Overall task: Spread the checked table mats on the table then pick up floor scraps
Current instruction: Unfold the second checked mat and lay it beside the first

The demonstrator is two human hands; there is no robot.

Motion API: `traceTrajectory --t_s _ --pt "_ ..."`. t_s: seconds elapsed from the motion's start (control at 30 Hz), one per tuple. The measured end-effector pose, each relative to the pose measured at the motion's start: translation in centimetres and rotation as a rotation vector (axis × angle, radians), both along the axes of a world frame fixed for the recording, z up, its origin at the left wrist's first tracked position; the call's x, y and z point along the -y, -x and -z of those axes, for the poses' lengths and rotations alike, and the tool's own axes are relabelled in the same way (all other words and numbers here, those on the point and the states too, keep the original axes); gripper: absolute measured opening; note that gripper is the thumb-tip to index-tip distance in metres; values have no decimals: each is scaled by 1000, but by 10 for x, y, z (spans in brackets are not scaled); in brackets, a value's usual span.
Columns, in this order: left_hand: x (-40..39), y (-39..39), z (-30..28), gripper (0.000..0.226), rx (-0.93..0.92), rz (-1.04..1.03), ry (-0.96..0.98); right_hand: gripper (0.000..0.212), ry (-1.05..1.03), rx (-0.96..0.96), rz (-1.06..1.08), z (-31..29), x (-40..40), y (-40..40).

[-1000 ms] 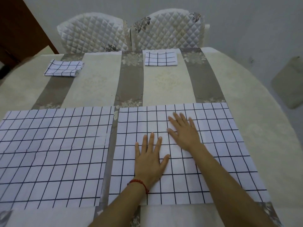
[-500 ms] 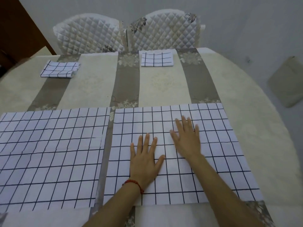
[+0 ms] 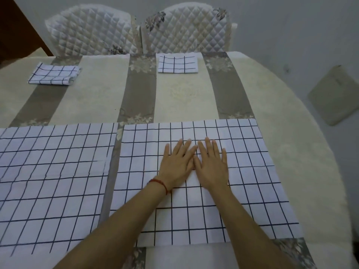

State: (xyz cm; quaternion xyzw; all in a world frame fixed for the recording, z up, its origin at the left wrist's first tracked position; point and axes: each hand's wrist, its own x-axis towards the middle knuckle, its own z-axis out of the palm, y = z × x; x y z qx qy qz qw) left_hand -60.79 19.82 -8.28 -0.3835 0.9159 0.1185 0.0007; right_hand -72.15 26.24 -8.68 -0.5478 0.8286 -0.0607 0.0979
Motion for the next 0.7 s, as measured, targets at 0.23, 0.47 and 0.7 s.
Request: traceTrajectory --t_s 0.23,0.47,0.7 --pt "55 -37 3 57 55 -254 -1 79 22 22 -1 1 -1 1" --pt "0 -48 -9 65 -39 -405 40 81 36 13 1 2 -1 1" --pt "-72 -55 11 59 70 -235 -14 65 21 31 1 0 -2 1"
